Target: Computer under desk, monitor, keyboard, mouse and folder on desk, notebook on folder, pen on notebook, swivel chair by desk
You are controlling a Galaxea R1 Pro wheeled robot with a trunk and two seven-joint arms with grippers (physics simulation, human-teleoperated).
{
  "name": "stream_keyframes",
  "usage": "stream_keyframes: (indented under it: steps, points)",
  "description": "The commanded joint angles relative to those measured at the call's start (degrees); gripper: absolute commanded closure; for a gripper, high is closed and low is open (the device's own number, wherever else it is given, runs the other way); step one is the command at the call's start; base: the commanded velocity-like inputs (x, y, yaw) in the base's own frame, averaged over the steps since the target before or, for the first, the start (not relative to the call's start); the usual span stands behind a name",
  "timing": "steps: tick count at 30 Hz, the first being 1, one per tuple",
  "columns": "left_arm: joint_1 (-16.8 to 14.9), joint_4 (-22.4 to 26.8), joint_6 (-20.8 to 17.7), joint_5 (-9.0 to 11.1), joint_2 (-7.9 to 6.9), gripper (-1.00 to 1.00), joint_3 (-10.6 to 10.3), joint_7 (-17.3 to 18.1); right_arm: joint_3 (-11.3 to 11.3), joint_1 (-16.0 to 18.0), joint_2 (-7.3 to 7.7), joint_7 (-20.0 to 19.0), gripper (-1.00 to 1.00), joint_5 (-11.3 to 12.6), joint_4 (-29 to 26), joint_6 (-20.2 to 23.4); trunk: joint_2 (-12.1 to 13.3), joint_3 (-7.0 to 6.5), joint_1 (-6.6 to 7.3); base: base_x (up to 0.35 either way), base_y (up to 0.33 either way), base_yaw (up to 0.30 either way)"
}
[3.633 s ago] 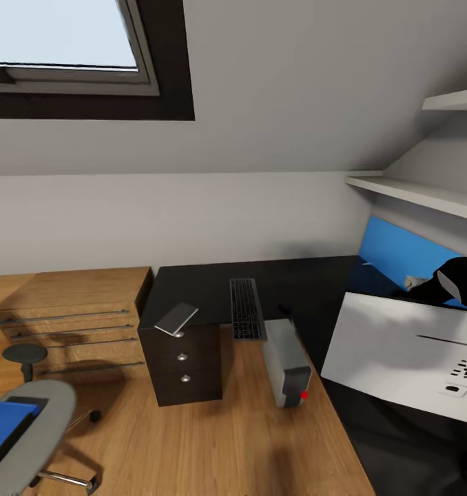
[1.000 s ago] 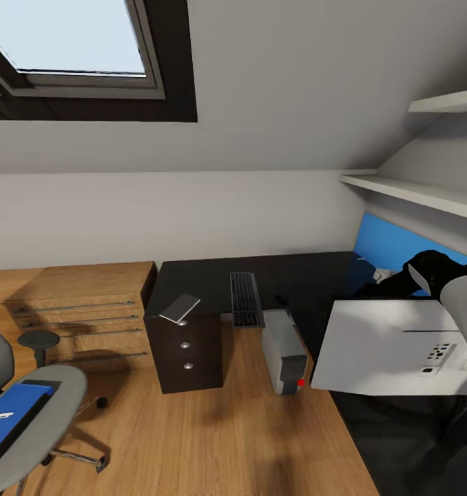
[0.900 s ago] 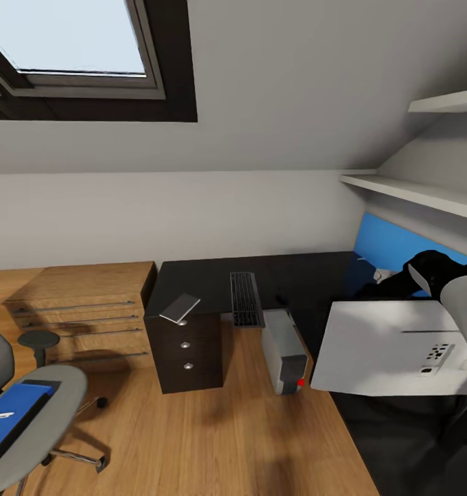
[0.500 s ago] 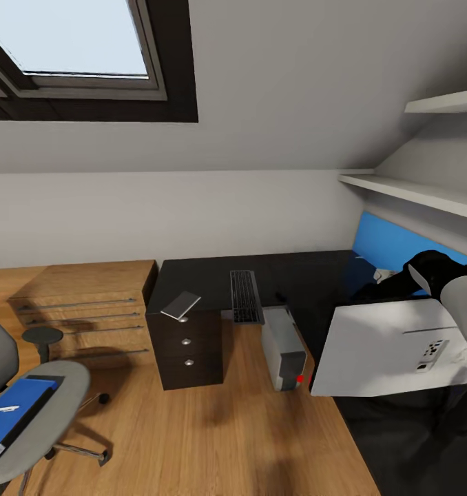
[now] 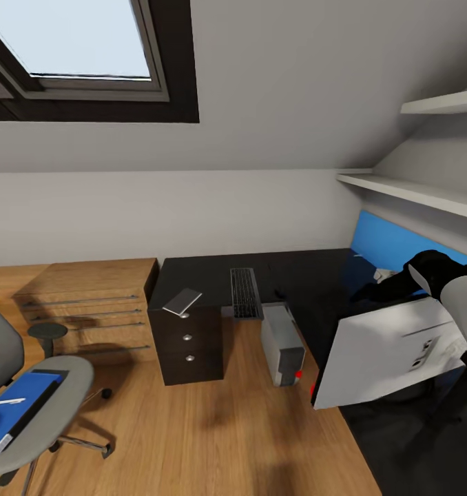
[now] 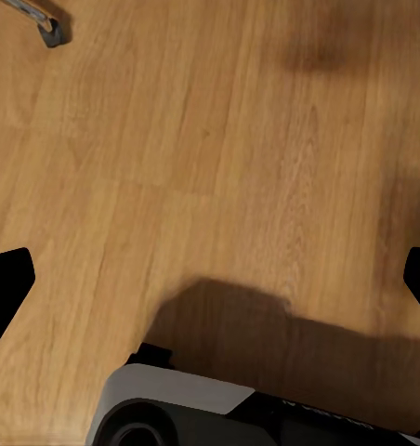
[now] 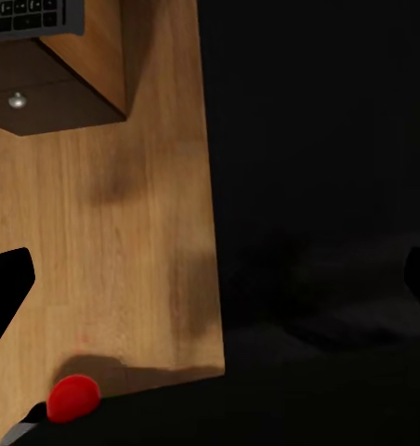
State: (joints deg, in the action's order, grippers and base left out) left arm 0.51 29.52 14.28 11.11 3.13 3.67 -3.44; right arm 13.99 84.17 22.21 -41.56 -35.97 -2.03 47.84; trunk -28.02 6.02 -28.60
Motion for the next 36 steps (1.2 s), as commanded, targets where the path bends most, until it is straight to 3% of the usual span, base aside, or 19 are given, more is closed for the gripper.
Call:
stream_keyframes:
  steps: [1,36]
  points:
    - [0.0,0.1,0.0,0.3,0.04,-1.00,0.1,0.0,0.4,0.0,0.01,-0.4,-1.00,-0.6,-0.1,0.2,-0.1,0.10,-0.03,-0.009,0.000,0.000]
    - [0.0,0.0,0.0,0.2,0.12,-1.00,0.0,0.0,0.4,0.0,-0.06,-0.3,-1.00,-0.8,-0.1,0.2,-0.1,0.10,-0.03,-0.077,0.000,0.000]
